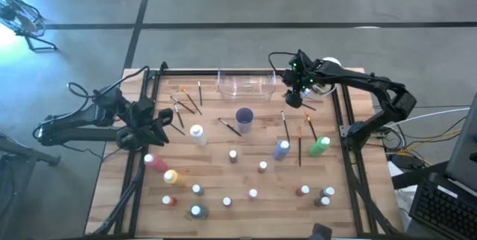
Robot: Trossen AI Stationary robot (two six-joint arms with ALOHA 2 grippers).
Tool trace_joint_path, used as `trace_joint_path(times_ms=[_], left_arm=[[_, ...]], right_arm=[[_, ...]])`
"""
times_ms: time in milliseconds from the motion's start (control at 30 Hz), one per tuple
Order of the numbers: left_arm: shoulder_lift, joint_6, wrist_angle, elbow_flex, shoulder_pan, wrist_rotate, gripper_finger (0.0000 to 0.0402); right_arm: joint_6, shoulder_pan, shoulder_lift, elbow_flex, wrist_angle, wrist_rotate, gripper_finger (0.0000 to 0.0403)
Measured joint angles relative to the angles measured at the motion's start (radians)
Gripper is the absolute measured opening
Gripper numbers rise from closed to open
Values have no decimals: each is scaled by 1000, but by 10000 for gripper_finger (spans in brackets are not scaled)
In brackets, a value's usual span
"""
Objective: Pick & Place Paint Supplies
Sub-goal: Put the gold paint brush into the purple cup
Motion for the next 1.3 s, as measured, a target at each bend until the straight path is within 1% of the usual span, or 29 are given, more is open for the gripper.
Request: trace_joint_path(times_ms=[167,367,633,900,1100,1300], left_arm=[[0,0,0,0,0,0,81],[0,0,0,0,0,0,81],[0,0,0,0,0,0,81],[0,0,0,0,0,0,81],[0,0,0,0,0,0,81],[0,0,0,0,0,0,81]], right_arm=[[2,-23,-12,-3,-93,1,205],[-27,-30,-6,-34,-125,1,191],[-95,-64,30,-48,-82,1,169],[-139,-83,115,-45,-13,1,160],[-138,-83,165,-45,39,0,167],[-138,-83,175,-44,83,-18,182]])
